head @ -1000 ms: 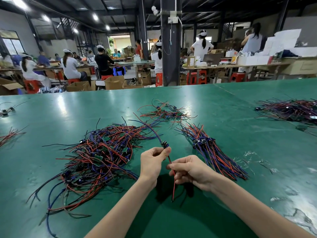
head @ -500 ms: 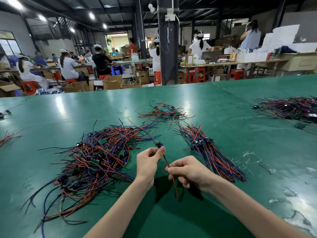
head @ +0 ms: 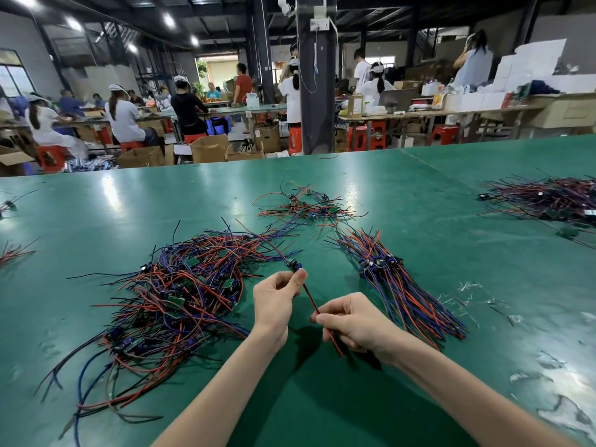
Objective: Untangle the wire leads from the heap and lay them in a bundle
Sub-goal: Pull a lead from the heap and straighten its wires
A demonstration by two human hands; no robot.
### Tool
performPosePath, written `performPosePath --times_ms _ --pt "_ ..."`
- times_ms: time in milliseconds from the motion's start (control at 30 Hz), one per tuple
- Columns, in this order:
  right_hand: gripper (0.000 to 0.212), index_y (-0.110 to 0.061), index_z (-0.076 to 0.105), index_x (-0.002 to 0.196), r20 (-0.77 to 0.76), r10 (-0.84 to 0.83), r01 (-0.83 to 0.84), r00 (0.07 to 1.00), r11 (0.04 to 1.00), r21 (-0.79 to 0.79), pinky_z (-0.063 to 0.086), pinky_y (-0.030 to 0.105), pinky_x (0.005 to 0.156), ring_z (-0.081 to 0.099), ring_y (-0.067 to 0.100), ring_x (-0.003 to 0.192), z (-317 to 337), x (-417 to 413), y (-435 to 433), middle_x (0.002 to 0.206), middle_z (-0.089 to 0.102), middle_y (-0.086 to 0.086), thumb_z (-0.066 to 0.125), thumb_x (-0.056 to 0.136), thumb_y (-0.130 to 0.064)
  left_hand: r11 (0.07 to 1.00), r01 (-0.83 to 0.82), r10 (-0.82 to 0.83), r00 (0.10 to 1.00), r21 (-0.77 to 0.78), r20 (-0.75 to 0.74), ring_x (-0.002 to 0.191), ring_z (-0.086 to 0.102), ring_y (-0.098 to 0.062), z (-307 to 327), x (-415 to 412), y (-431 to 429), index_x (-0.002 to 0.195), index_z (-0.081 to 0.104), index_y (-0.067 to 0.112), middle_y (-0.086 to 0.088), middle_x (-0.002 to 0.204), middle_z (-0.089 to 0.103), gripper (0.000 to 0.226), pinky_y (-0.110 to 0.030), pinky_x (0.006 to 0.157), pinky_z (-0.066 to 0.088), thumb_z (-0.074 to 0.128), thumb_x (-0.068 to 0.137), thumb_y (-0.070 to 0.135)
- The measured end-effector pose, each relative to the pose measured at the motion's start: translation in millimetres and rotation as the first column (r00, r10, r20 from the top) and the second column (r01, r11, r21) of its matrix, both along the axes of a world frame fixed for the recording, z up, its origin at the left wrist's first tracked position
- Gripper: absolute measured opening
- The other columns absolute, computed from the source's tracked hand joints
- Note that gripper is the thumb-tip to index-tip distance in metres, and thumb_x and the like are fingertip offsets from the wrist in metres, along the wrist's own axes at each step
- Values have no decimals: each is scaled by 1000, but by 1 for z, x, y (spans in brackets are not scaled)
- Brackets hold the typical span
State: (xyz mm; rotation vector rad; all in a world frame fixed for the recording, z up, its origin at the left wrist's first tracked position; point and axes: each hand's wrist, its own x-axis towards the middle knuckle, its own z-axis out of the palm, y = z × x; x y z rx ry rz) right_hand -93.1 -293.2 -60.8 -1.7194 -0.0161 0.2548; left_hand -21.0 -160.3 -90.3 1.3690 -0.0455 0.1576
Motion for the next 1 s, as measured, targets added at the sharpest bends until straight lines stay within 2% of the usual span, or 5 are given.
performPosePath --times_ms 233,400,500,800,1000 --pt "7 -1 63 93 41 -7 8 999 999 -39 23 13 29 30 2 25 -1 -1 3 65 64 12 57 92 -3 999 -17 17 1000 -27 -4 51 44 -5 1 1 1 70 64 5 6 54 51 18 -14 55 41 73 79 19" --pt "8 -8 66 84 60 14 -7 998 993 -118 34 15 38 44 3 35 -5 3 3 55 64 1 60 90 -6 999 -26 26 1000 -32 -14 53 43 -7 5 0 3 71 64 4 3 56 50 18 -21 60 41 72 80 18" --pt "16 -12 66 76 76 24 -11 997 987 -158 36 21 42 42 7 37 -6 4 3 45 59 -4 60 90 -7 999 -30 28 999 -41 -32 57 43 -11 6 -1 3 69 63 5 2 58 51 19 -29 68 41 72 82 17" --pt "13 -11 65 82 69 73 -66 995 992 -104 39 19 46 52 5 41 -6 0 0 54 65 -3 59 90 -2 993 -38 28 996 -116 -81 60 41 -14 7 3 5 71 62 4 0 59 49 19 -29 68 39 70 82 17" --pt "15 -13 66 82 65 73 -63 995 986 -153 28 15 32 35 4 27 -5 0 -1 45 58 -4 57 92 -7 992 -31 20 996 -124 -87 60 43 -14 8 3 5 72 64 3 -2 61 52 19 -28 68 41 71 81 19"
